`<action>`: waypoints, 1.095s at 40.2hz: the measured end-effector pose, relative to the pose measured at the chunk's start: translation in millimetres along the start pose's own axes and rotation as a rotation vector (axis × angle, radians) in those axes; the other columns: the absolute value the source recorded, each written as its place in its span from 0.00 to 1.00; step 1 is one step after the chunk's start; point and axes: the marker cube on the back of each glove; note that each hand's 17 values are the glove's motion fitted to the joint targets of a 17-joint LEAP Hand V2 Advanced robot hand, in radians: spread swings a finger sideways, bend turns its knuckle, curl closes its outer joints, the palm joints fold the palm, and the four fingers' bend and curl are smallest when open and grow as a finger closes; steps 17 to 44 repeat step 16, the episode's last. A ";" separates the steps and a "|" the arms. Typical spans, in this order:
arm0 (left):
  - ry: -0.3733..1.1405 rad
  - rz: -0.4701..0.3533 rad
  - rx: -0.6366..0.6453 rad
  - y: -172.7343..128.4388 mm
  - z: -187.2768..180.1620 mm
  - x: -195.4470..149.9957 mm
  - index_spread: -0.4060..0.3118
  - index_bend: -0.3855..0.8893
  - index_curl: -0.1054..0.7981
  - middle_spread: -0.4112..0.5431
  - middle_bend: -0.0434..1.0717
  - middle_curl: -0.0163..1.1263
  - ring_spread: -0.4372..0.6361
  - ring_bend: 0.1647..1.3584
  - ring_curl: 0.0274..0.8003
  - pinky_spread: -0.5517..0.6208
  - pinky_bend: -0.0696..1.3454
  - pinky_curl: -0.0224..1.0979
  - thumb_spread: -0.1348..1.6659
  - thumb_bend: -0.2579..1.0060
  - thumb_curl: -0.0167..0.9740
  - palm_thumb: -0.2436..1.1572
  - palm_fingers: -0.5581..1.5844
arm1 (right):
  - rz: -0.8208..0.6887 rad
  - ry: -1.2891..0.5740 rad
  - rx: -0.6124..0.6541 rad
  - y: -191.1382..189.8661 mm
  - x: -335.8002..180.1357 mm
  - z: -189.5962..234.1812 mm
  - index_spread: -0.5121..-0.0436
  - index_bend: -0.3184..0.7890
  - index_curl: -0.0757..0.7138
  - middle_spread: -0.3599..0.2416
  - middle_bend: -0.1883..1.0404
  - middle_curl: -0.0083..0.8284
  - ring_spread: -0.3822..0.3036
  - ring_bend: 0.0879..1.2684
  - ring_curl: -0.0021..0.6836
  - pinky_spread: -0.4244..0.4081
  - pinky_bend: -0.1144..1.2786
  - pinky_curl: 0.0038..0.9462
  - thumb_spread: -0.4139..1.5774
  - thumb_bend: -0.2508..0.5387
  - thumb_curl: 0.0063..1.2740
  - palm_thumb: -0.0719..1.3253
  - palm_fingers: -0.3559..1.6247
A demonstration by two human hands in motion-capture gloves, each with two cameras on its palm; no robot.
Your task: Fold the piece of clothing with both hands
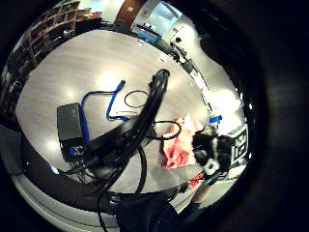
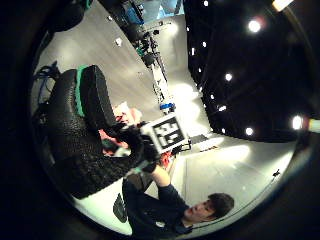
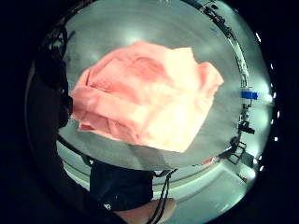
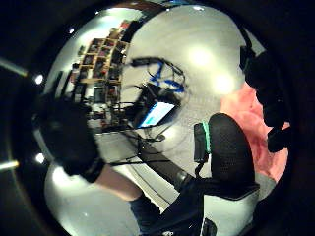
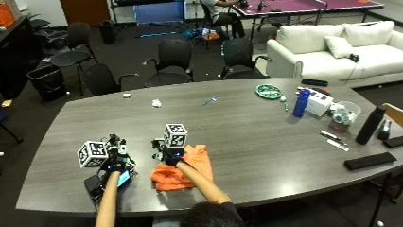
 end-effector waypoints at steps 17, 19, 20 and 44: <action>-0.143 0.050 -0.058 16.4 -1.3 47.3 0.49 0.44 0.59 0.49 0.18 0.30 0.60 0.21 0.38 0.57 0.19 0.35 0.88 0.20 0.37 0.45 0.52 | 0.138 -0.011 0.159 10.6 115.6 -96.1 0.71 0.37 0.43 0.39 0.32 0.57 0.29 0.40 0.64 0.15 0.57 0.42 0.78 0.31 0.40 0.62 0.76; -0.143 0.050 -0.058 16.4 -1.3 47.3 0.49 0.44 0.59 0.49 0.18 0.30 0.60 0.21 0.38 0.57 0.19 0.35 0.88 0.20 0.37 0.45 0.52 | 0.138 -0.011 0.159 10.6 115.6 -96.1 0.71 0.37 0.43 0.39 0.32 0.57 0.29 0.40 0.64 0.15 0.57 0.42 0.78 0.31 0.40 0.62 0.76; -0.143 0.050 -0.058 16.4 -1.3 47.3 0.49 0.44 0.59 0.49 0.18 0.30 0.60 0.21 0.38 0.57 0.19 0.35 0.88 0.20 0.37 0.45 0.52 | 0.138 -0.011 0.159 10.6 115.6 -96.1 0.71 0.37 0.43 0.39 0.32 0.57 0.29 0.40 0.64 0.15 0.57 0.42 0.78 0.31 0.40 0.62 0.76; -0.143 0.050 -0.058 16.4 -1.3 47.3 0.49 0.44 0.59 0.49 0.18 0.30 0.60 0.21 0.38 0.57 0.19 0.35 0.88 0.20 0.37 0.45 0.52 | 0.138 -0.011 0.159 10.6 115.6 -96.1 0.71 0.37 0.43 0.39 0.32 0.57 0.29 0.40 0.64 0.15 0.57 0.42 0.78 0.31 0.40 0.62 0.76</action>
